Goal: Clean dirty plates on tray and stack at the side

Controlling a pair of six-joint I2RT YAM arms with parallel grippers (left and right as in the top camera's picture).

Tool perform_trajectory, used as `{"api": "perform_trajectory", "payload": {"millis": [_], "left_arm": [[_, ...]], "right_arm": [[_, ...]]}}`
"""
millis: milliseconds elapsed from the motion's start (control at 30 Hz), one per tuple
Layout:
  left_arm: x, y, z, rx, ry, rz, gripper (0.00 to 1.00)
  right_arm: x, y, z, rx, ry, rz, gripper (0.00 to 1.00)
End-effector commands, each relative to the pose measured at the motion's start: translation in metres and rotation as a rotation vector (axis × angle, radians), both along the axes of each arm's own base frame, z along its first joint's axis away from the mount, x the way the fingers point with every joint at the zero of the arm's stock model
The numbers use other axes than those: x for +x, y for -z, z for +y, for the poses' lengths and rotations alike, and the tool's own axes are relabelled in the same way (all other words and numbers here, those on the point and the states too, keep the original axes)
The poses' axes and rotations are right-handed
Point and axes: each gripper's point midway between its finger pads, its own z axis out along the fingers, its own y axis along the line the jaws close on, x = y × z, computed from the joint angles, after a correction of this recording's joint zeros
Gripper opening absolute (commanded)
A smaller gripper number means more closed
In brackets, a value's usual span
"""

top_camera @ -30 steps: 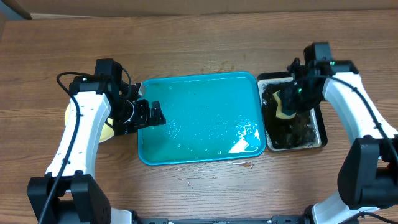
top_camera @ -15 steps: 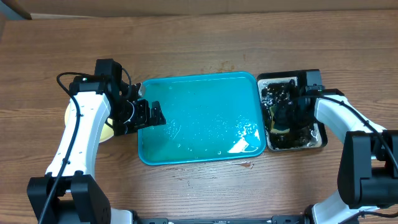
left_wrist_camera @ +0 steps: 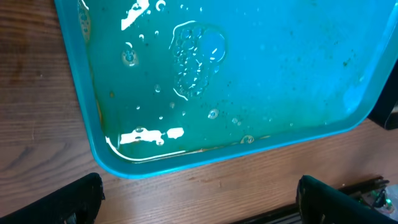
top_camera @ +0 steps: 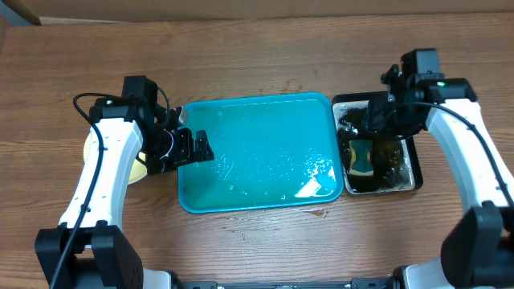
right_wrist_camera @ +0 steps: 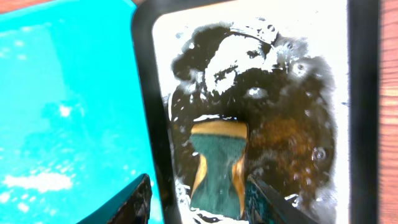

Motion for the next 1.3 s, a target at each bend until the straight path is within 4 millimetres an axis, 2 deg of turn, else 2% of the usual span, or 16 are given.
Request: {"api": "perform_trajectory", "payload": {"millis": [0, 133, 233, 367, 467, 567, 700, 767, 833, 867, 1067, 1100, 1267], "left_arm": [[0.008, -0.006, -0.003, -0.012, 0.009, -0.053, 1.00], [0.022, -0.007, -0.003, -0.009, 0.009, -0.113, 1.00], [0.019, -0.004, 0.004, 0.029, -0.029, -0.083, 1.00], [0.011, -0.004, 0.016, 0.106, -0.044, -0.062, 1.00], [0.003, -0.019, 0.022, 0.147, -0.040, -0.099, 1.00], [-0.007, -0.042, 0.026, 0.173, -0.048, -0.170, 1.00], [-0.020, -0.074, 0.031, 0.205, -0.066, -0.315, 1.00], [-0.032, -0.087, 0.034, 0.222, -0.079, -0.402, 1.00], [-0.047, -0.097, 0.034, 0.220, -0.091, -0.509, 1.00], [-0.052, -0.099, 0.033, 0.219, -0.094, -0.541, 1.00], [-0.087, -0.124, 0.033, 0.216, -0.124, -0.783, 1.00], [-0.094, -0.129, 0.034, 0.225, -0.131, -0.832, 1.00], [-0.101, -0.134, 0.037, 0.238, -0.142, -0.867, 1.00]], "right_arm": [[0.000, -0.029, 0.000, -0.005, 0.005, -0.073, 0.51], [-0.003, -0.031, 0.000, -0.006, 0.002, -0.072, 0.55], [-0.012, -0.028, 0.000, -0.004, 0.000, -0.032, 0.46], [-0.021, -0.026, 0.001, -0.005, -0.001, 0.003, 0.43], [-0.030, -0.031, 0.000, -0.003, 0.007, 0.017, 0.43], [-0.036, -0.043, 0.000, -0.002, 0.018, -0.012, 0.44], [-0.046, -0.063, -0.001, 0.001, 0.019, -0.100, 0.54], [-0.055, -0.076, -0.001, 0.004, 0.021, -0.172, 0.70], [-0.069, -0.086, -0.003, -0.001, 0.026, -0.257, 0.95], [-0.076, -0.090, -0.003, 0.001, 0.029, -0.291, 1.00], [-0.116, -0.110, -0.005, 0.006, 0.031, -0.462, 1.00], [-0.129, -0.118, -0.006, 0.008, 0.032, -0.507, 1.00], [-0.149, -0.129, -0.006, 0.009, 0.032, -0.553, 1.00]]}}
